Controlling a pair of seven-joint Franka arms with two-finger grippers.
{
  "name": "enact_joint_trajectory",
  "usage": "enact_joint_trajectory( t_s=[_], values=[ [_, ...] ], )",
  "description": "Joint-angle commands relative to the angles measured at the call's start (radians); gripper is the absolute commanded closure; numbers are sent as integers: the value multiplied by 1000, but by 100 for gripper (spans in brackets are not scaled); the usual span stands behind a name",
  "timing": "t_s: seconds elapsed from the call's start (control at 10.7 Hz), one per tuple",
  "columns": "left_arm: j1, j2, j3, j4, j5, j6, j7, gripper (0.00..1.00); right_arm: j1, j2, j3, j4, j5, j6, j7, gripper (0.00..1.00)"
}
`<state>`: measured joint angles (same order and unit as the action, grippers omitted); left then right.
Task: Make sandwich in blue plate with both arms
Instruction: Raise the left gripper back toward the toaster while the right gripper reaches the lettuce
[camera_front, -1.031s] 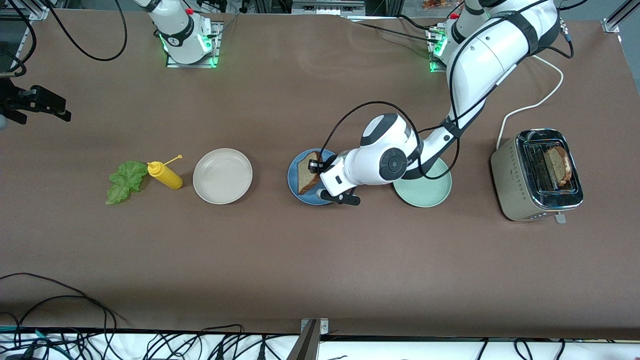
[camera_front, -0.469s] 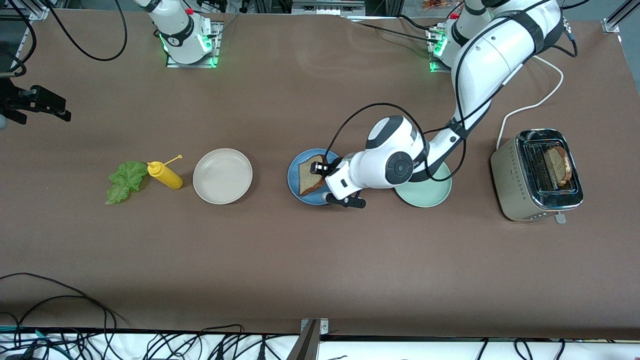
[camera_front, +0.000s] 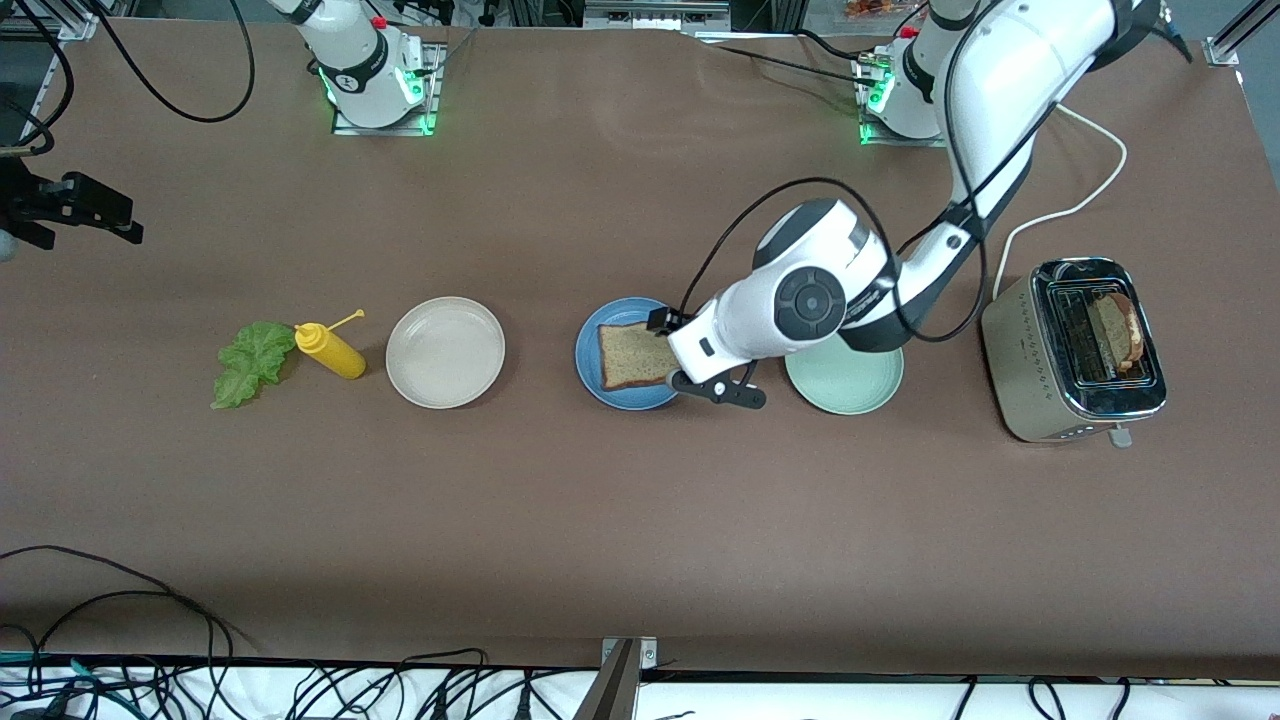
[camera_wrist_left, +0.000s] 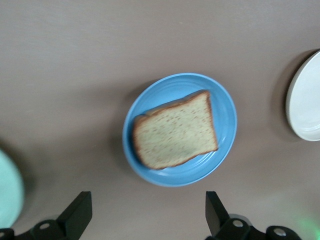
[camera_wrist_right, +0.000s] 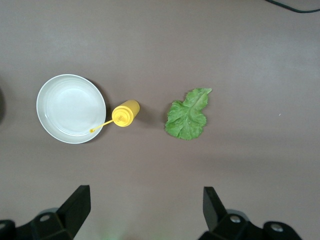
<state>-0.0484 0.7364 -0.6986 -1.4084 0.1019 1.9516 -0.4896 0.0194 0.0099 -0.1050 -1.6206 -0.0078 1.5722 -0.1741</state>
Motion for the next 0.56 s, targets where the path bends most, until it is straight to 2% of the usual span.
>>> enact_joint_trajectory(
  t_s=[0.0,0.28,0.47],
  values=[
    [24,-181,51,-24,28,-199,0,0,2,47,15,10,6,50,-12,0],
    [24,-313,175,-23,28,-308,5,0,2,97,13,10,8,71,-38,0],
    [24,-377,253,-24,28,-376,5,0,-10,152,5,8,3,130,-36,0]
  ],
)
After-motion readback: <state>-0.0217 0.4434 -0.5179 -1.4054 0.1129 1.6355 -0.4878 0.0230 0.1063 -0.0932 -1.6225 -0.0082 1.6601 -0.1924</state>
